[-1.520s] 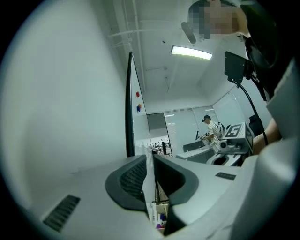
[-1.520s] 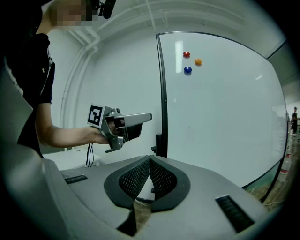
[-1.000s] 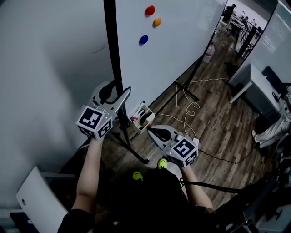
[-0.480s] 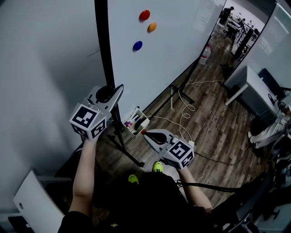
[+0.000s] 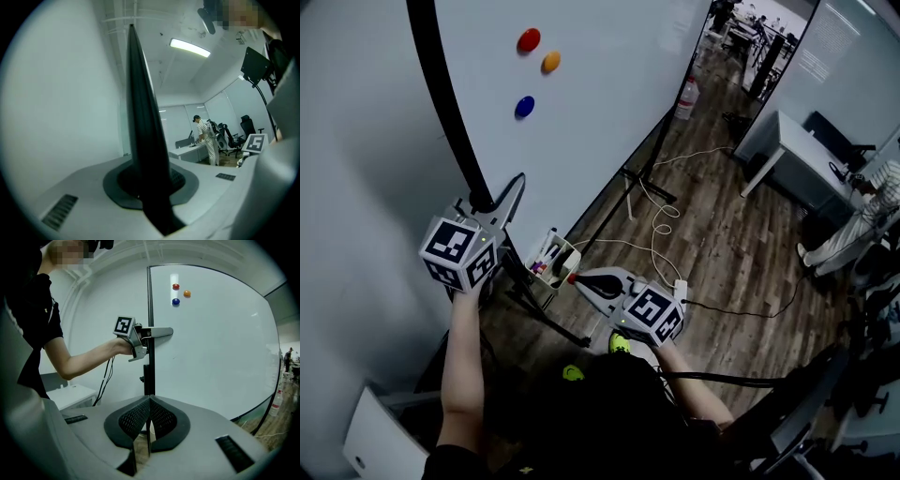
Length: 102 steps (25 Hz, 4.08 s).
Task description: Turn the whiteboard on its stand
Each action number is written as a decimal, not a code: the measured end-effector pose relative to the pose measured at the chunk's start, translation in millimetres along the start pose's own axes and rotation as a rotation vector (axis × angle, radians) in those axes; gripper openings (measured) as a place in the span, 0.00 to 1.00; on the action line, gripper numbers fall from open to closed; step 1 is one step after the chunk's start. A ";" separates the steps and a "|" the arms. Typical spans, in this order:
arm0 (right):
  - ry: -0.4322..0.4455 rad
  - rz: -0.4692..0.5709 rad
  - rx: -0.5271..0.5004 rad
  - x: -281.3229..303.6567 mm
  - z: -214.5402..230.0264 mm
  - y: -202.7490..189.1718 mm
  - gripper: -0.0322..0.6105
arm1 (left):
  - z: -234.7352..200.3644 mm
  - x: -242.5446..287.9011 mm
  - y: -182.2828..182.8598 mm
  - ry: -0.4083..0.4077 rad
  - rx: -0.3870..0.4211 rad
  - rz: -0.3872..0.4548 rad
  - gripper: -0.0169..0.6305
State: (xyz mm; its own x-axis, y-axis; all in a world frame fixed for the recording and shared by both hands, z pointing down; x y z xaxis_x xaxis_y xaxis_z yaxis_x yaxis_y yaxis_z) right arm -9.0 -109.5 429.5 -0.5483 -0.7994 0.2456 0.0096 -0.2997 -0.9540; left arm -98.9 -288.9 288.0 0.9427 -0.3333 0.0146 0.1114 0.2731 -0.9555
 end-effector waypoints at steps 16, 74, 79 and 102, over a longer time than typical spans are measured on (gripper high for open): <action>-0.065 0.002 0.031 -21.2 18.8 -10.5 0.09 | 8.1 48.1 1.6 -0.039 -0.040 -0.004 0.15; -0.207 0.016 0.096 -63.9 65.4 -33.2 0.09 | -10.8 176.6 -47.6 -0.095 -0.045 -0.078 0.24; -0.255 0.024 0.100 -63.9 54.4 -36.6 0.09 | -13.1 174.0 -44.9 -0.063 -0.028 -0.081 0.18; -0.337 0.054 0.111 -67.0 158.8 -19.5 0.09 | -16.0 176.5 -49.4 -0.069 0.012 -0.070 0.17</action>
State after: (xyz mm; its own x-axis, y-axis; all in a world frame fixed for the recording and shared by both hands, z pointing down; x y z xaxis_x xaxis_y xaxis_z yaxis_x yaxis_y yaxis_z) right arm 160.3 -132.7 458.9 -0.2383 -0.9370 0.2555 0.1321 -0.2919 -0.9473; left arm 56.9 -375.6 333.1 0.9519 -0.2888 0.1023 0.1814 0.2621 -0.9478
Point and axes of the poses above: the fingertips, and each gripper's own axes: x forward along the fingers, z to its right, y out of its top, the point moved 6 cm from there along -x, backward along the fingers, and after that the axes turned 8 degrees about x, right-handed, at the moved point
